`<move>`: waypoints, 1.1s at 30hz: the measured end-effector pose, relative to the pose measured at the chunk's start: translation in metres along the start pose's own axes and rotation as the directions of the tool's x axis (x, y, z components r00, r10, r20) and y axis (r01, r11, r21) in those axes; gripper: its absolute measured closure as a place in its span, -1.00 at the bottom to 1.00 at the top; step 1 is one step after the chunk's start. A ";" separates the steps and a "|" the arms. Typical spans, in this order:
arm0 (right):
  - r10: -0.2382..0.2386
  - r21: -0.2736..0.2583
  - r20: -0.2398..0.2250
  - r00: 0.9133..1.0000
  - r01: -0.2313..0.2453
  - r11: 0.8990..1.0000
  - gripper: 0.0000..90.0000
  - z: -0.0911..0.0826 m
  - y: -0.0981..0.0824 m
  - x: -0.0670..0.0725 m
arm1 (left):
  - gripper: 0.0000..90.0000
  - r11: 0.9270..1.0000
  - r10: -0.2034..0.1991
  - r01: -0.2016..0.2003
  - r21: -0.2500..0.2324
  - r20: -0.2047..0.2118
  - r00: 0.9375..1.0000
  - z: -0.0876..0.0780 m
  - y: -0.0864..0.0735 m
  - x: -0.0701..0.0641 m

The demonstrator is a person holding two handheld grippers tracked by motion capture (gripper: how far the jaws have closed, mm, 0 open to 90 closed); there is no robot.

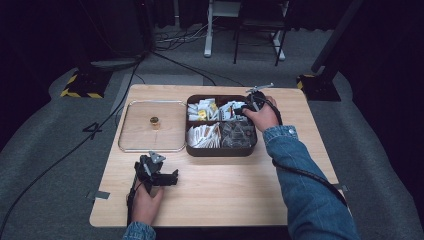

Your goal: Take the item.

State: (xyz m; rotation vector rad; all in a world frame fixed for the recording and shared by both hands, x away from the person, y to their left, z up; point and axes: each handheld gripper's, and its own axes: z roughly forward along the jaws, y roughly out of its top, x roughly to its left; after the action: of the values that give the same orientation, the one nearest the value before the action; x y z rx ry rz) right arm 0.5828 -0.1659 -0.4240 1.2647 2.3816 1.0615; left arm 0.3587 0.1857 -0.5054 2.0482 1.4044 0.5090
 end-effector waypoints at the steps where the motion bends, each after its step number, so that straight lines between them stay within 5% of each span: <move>1: 0.008 0.007 0.003 1.000 -0.008 1.000 0.29 0.003 0.000 0.001 | -1.00 1.000 0.000 0.000 -0.001 -0.001 1.000 0.000 0.000 0.000; 8: 0.094 0.023 0.007 0.996 -0.094 0.995 0.43 0.014 0.002 0.005 | -0.99 1.000 -0.003 0.003 -0.001 -0.002 1.000 0.000 0.000 -0.001; 18: 0.083 0.024 -0.016 0.996 -0.083 0.996 0.46 0.025 0.009 0.021 | -0.99 1.000 -0.011 0.011 -0.003 -0.005 1.000 -0.001 -0.001 -0.002; 27: 0.065 0.044 0.029 0.997 -0.066 0.997 0.42 0.046 0.009 0.033 | -0.99 1.000 -0.009 0.009 -0.002 -0.005 1.000 -0.001 -0.001 -0.002; 33: 0.076 0.047 0.051 0.996 -0.078 0.996 0.91 0.045 0.012 0.036 | -0.99 1.000 -0.011 0.011 -0.004 -0.005 1.000 -0.001 -0.001 -0.002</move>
State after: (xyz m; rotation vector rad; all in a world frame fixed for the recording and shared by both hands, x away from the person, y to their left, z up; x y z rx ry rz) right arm 0.5918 -0.1110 -0.4432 1.3935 2.3536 0.9872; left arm 0.3568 0.1846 -0.5056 2.0368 1.4156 0.5124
